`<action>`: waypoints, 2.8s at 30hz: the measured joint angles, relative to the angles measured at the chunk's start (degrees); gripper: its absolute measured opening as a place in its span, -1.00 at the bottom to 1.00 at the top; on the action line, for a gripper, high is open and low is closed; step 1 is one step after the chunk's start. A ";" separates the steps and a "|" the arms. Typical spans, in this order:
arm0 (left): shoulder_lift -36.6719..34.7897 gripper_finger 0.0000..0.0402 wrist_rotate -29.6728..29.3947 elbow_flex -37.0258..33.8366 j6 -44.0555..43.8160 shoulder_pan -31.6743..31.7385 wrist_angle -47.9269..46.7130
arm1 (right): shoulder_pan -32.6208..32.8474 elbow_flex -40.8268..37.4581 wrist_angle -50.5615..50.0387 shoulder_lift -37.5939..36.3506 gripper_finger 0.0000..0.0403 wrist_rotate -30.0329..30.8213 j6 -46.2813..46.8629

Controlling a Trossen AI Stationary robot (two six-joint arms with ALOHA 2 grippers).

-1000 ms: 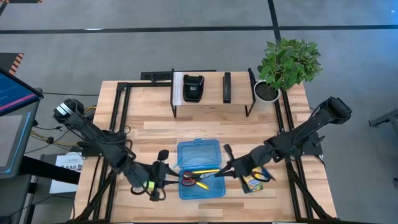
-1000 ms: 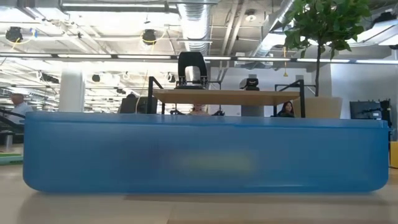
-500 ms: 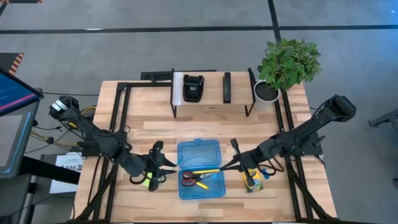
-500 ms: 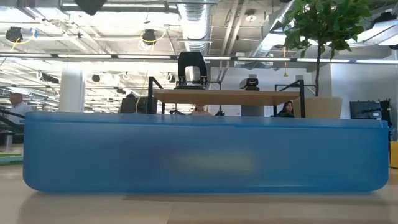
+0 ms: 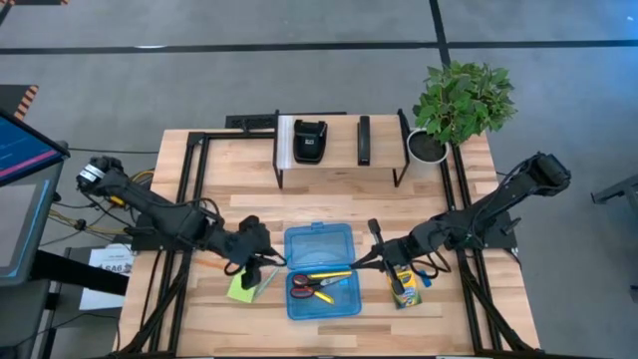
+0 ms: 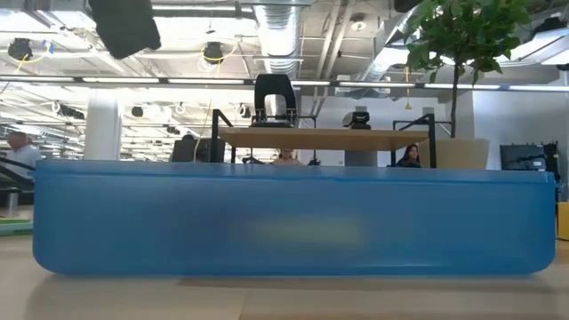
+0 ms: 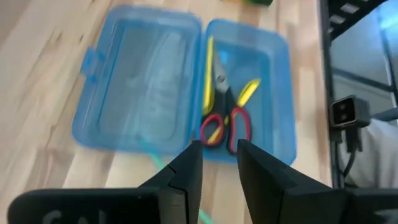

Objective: Pack school essentials
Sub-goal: Put the light blue pencil into the blue supply box

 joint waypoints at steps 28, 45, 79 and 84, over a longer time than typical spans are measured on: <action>17.09 -0.57 18.01 4.41 -5.51 4.74 -15.92 | -1.03 0.02 -0.93 0.02 -1.00 0.17 0.59; 19.76 -0.49 14.85 4.41 -4.90 4.72 -7.73 | 3.05 0.04 -14.43 -6.95 -1.00 3.34 6.10; 24.10 -0.33 10.99 17.81 0.69 7.46 -27.51 | 0.78 0.04 -14.50 -6.73 -1.00 3.37 6.08; 26.83 -0.33 11.54 18.07 0.90 6.89 -26.39 | 1.49 0.04 -15.62 -6.73 -1.00 3.30 6.22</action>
